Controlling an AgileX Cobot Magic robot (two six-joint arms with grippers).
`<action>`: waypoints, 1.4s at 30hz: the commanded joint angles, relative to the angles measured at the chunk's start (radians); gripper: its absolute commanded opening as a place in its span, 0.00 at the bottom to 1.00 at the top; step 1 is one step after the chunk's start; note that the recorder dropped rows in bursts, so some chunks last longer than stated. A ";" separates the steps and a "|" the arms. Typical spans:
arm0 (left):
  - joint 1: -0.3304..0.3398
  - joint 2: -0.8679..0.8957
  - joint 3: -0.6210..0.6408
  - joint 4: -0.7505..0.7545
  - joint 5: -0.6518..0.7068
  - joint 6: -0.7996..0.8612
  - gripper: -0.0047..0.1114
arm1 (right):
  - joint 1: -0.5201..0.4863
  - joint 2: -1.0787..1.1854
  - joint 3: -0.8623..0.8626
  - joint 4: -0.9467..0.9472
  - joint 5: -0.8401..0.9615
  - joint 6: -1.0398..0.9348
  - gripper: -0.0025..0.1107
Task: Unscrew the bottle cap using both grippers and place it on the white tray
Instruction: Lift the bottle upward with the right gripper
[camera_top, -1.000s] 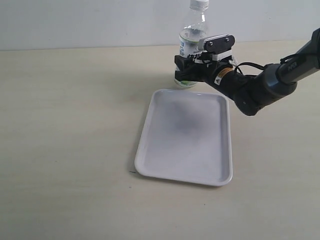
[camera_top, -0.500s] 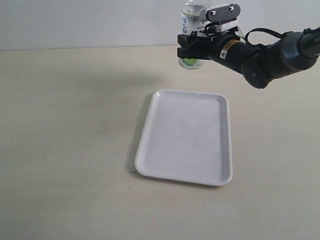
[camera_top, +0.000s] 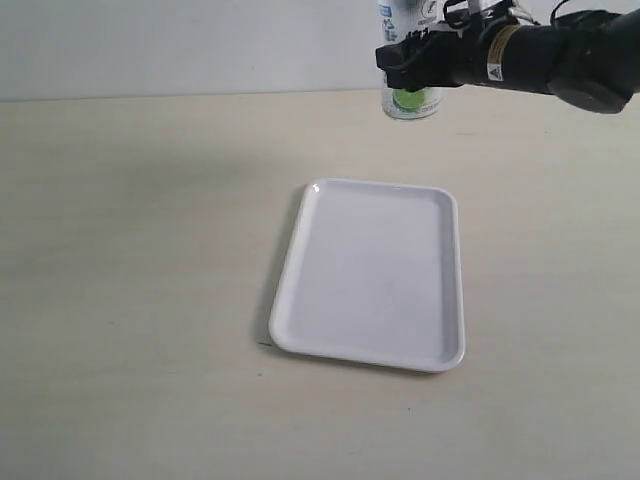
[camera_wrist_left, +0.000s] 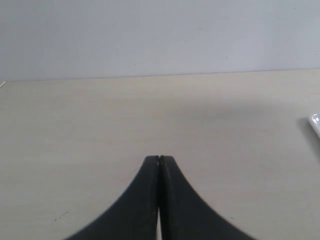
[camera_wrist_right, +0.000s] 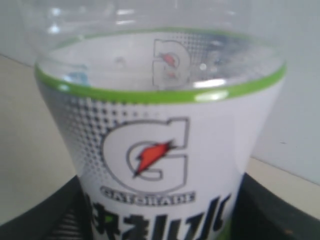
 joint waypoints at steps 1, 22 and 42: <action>-0.006 -0.006 -0.001 -0.007 -0.010 -0.004 0.04 | -0.001 -0.125 0.084 -0.148 0.029 0.168 0.02; -0.006 -0.006 -0.001 -0.007 -0.010 -0.004 0.04 | -0.052 -0.008 -0.117 -0.774 -0.020 0.579 0.02; -0.006 -0.006 -0.001 0.070 -0.017 0.181 0.04 | -0.052 0.042 -0.177 -0.806 -0.142 0.716 0.02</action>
